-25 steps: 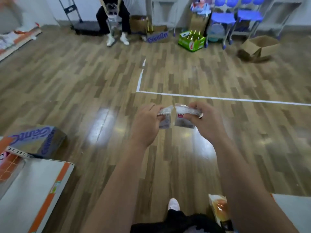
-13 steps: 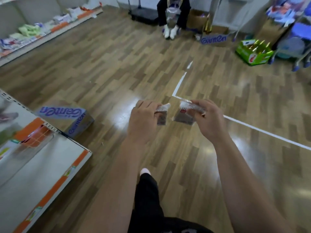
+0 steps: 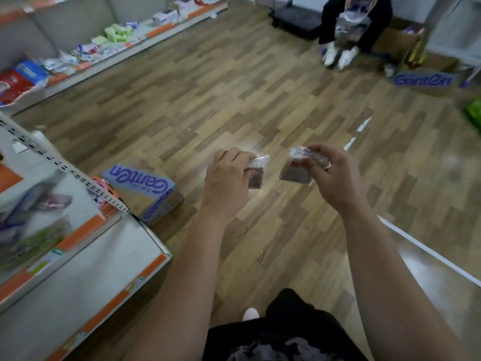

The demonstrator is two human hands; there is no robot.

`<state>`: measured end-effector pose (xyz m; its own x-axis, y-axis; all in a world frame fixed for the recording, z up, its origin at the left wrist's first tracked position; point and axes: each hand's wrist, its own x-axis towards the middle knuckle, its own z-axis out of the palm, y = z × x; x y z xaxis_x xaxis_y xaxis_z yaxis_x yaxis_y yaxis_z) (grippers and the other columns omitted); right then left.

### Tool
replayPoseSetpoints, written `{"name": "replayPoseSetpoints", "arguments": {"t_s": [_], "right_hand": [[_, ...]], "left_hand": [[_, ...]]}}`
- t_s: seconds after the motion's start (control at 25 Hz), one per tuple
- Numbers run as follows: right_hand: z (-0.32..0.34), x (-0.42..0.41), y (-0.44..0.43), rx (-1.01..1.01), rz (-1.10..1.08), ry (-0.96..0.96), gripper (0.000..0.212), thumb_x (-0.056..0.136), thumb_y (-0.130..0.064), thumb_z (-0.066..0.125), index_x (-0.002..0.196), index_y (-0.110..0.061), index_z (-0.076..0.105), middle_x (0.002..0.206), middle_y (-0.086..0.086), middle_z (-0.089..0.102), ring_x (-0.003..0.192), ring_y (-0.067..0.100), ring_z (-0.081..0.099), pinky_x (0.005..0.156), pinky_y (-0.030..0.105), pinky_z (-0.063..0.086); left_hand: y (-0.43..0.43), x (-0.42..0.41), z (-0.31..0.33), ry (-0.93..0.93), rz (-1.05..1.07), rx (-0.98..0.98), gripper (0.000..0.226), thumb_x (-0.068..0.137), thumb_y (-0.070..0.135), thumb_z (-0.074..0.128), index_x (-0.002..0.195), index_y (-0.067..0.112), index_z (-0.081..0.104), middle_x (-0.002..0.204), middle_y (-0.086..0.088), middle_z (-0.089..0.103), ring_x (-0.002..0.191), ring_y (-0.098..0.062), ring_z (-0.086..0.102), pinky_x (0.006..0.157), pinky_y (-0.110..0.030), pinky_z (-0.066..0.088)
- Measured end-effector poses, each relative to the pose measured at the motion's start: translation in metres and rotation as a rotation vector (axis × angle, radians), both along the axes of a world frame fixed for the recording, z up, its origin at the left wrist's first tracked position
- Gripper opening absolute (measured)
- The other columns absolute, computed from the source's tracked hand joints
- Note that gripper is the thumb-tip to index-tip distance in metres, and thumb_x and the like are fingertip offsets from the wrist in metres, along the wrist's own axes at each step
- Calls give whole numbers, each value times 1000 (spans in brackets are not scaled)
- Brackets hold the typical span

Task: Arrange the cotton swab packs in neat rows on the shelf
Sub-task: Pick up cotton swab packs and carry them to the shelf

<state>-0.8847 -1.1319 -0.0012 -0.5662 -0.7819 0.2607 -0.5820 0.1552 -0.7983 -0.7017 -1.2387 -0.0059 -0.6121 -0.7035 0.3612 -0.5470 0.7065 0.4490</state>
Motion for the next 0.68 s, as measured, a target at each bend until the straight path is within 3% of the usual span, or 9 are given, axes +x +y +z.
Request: {"name": "replayPoseSetpoints", "arguments": {"t_s": [0.28, 0.44, 0.68], "right_hand": [[-9, -93, -166, -30, 196, 24, 23, 84, -29, 68, 104, -18, 68, 93, -10, 59, 91, 15, 58, 77, 25, 42], [2, -153, -261, 20, 298, 87, 21, 84, -25, 70, 103, -18, 68, 97, -1, 63, 92, 16, 59, 76, 21, 38], [12, -200, -391, 10, 420, 122, 19, 83, -20, 71, 101, -14, 67, 95, -6, 56, 88, 11, 53, 74, 15, 33]], "left_hand": [[-140, -72, -11, -19, 191, 13, 29, 87, 14, 54, 115, 15, 63, 112, -3, 61, 108, -27, 48, 92, -45, 42], [-222, -124, 3, 4, 305, -10, 27, 88, 11, 58, 114, 14, 63, 113, -4, 62, 106, -28, 49, 92, -41, 41], [-323, -167, 7, 14, 439, 7, 27, 89, 14, 60, 116, 15, 62, 114, -4, 60, 111, -25, 47, 96, -37, 37]]}}
